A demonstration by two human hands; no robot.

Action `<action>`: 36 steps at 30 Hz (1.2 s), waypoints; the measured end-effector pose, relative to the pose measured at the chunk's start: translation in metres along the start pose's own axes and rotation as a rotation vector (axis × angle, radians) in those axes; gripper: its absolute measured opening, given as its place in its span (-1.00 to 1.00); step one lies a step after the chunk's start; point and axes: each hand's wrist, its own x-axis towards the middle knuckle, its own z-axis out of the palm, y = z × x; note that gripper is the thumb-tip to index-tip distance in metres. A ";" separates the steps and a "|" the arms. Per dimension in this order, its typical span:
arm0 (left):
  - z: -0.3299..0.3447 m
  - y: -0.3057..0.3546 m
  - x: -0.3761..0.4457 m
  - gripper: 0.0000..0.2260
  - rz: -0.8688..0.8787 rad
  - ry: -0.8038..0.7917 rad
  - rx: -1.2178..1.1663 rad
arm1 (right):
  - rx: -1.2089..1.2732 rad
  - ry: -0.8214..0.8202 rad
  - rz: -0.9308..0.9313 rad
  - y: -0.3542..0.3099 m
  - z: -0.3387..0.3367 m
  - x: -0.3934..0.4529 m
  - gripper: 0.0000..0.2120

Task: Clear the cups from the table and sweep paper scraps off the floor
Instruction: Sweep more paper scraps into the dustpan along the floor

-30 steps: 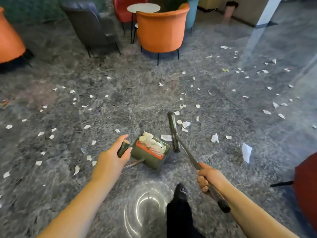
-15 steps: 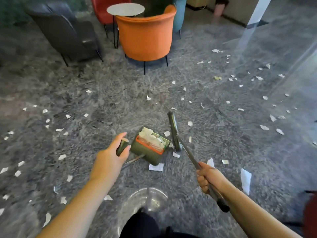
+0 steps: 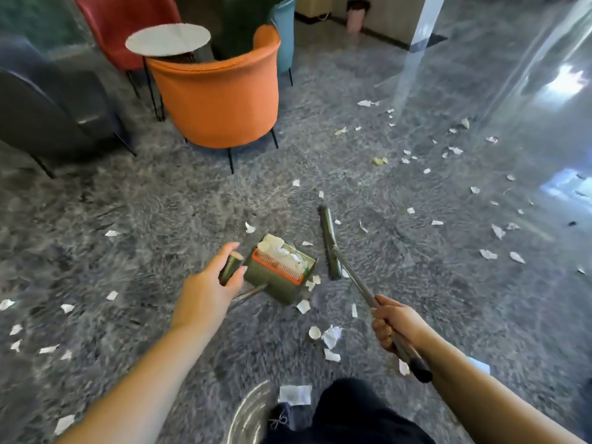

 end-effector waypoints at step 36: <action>0.141 0.242 0.949 -0.65 0.247 -0.067 0.031 | 0.140 0.116 -0.004 -0.749 0.051 0.553 -0.76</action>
